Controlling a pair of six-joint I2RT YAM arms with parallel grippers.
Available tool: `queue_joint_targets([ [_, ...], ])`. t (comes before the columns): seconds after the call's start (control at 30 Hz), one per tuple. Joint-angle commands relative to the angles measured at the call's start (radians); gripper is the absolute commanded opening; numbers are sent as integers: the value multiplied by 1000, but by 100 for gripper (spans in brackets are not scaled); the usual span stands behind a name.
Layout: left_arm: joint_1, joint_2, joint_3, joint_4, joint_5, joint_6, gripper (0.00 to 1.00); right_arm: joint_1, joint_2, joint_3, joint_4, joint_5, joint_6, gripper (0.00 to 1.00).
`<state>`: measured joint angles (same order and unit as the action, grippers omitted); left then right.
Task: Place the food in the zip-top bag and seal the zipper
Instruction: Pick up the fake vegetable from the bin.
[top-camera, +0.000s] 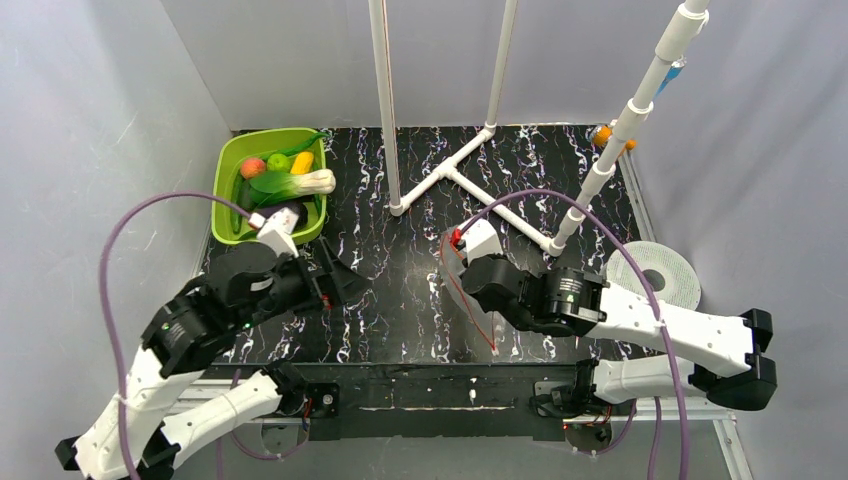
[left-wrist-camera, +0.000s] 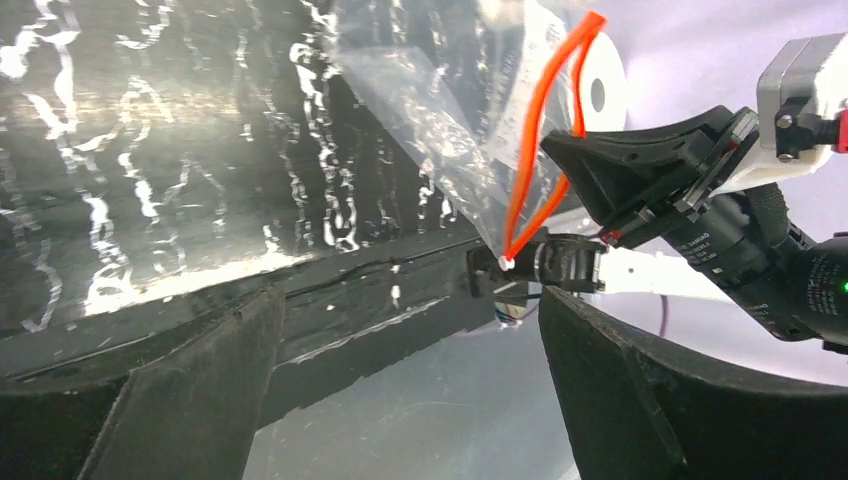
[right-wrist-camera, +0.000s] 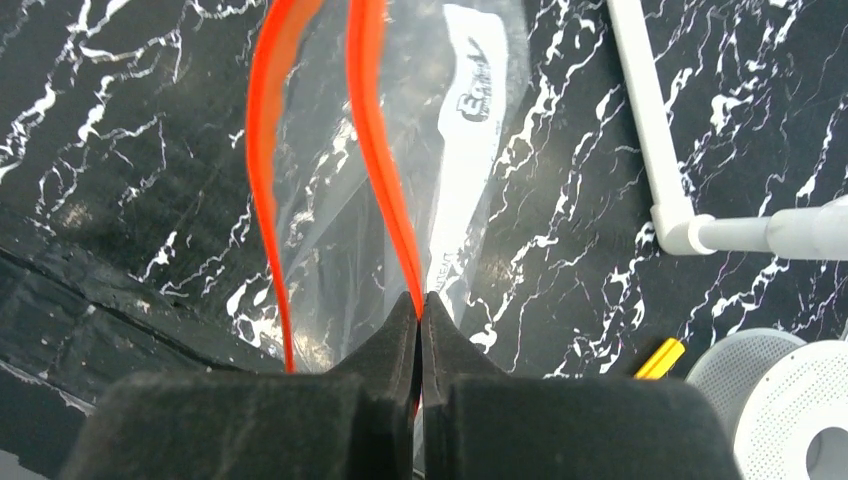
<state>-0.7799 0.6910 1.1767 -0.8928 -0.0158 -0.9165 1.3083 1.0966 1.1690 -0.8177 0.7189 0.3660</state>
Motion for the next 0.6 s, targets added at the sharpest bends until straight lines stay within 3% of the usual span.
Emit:
queue_joint_targets([
  [0.0,4,59,110,-288,-152,54,98,-4,0,65,-89,1,74,1],
  [0.27,34,428,317,-380,-525,210,98,-21,-123,-23,-37,95,11,1],
  [0.33,148,489,327,-303,-478,307,98,-41,-128,5,-58,107,-11,1],
  [0.43,377,540,283,-129,-282,431,98,-68,-104,90,-129,144,-33,1],
  [0.57,577,637,237,38,-209,492,98,-83,-43,209,-172,196,-122,1],
])
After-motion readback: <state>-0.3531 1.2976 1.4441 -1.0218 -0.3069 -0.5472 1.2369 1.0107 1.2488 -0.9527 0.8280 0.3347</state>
